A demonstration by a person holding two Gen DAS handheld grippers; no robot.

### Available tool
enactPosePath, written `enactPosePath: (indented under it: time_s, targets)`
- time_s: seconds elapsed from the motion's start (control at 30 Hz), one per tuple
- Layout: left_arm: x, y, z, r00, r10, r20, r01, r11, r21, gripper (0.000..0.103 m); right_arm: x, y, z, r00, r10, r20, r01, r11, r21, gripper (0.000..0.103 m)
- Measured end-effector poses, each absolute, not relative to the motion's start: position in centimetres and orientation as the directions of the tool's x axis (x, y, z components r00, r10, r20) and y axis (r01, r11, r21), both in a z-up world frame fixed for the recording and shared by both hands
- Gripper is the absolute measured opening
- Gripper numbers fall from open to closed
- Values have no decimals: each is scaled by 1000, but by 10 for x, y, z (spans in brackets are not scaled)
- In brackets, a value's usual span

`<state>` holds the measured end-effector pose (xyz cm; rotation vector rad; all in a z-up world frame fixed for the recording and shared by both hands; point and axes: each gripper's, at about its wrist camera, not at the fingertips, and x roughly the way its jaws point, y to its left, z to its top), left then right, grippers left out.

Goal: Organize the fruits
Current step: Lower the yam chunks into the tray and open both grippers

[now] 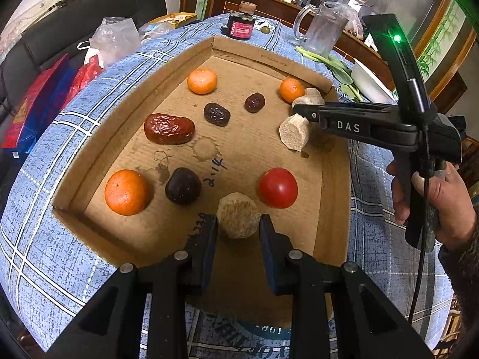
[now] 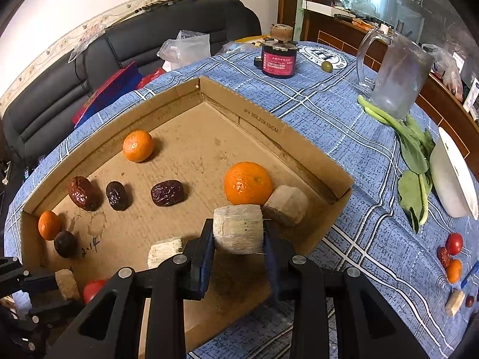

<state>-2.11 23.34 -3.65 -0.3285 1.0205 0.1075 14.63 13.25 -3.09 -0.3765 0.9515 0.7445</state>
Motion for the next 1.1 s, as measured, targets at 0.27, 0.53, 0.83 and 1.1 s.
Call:
enactPosePath:
  time_s: [0.27,0.53,0.83,1.1]
  targets:
    - [-23,233,-36,519,-65,-852,-251,941,-225,34,141,135,-31,388,380,-840,-709,705,-9,33]
    - [-26,232,-32,528,-57,-847,-253,942,-221,48,135,128,-23,405,370,-836,-698,715,-22,33]
    - [-33,233,-29,531,-50,-846,-265,938,-221,62,120,119,-11,428,367,-826,-684,729,-31,33]
    - [-38,232,-19,542,-37,-840,-275,936,-219,62,97,102,4,434,387,-813,-672,740,-7,33]
